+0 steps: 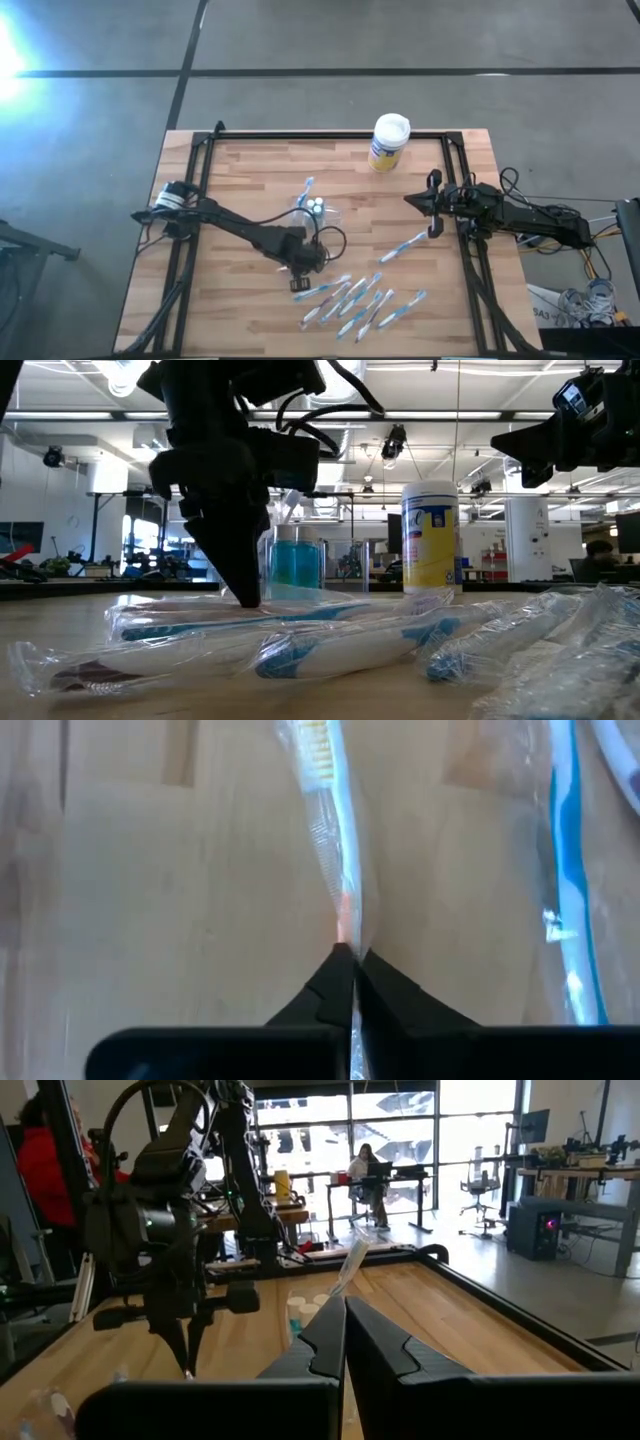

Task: Pick & Place toothbrushing station
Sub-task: Put the orange toothbrush into the transparent organizer

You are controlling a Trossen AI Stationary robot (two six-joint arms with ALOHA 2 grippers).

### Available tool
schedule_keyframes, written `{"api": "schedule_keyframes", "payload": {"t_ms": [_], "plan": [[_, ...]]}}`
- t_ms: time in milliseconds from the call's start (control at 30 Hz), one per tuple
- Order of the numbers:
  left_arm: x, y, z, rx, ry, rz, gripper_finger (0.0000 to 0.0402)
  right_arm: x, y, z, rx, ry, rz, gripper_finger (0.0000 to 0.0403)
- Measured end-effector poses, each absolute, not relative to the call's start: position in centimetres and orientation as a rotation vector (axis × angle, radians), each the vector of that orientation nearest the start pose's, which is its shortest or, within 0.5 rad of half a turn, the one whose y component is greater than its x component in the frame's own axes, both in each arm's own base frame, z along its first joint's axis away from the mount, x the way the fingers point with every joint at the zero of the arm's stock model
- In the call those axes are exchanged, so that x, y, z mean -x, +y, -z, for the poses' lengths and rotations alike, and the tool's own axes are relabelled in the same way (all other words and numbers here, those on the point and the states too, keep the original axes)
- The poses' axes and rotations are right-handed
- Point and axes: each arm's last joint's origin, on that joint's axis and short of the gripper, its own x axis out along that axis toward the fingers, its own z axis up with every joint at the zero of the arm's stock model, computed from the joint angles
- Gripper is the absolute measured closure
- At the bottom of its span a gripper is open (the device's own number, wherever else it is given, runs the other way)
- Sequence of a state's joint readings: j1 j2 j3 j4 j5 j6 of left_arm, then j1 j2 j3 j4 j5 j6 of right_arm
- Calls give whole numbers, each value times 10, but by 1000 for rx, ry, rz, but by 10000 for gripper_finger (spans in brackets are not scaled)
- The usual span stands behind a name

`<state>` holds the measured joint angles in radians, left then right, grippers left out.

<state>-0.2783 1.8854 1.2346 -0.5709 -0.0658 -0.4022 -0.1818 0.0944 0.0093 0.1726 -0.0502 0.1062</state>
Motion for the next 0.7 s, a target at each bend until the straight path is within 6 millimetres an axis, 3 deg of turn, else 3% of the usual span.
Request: {"api": "schedule_keyframes", "payload": {"t_ms": [133,367,533,700], "plan": [[-347,-98,-176,115,1195,-64,399,-101,-17,-176,-95,-93,127,394],[-327,-93,-216,40,1118,-140,399,-101,-17,-176,-95,-93,127,394],[-304,-89,-261,-16,981,-155,400,-101,-17,-176,-95,-93,127,394],[-267,-80,-293,-36,852,-147,400,-101,-17,-176,-95,-93,126,394]]}}
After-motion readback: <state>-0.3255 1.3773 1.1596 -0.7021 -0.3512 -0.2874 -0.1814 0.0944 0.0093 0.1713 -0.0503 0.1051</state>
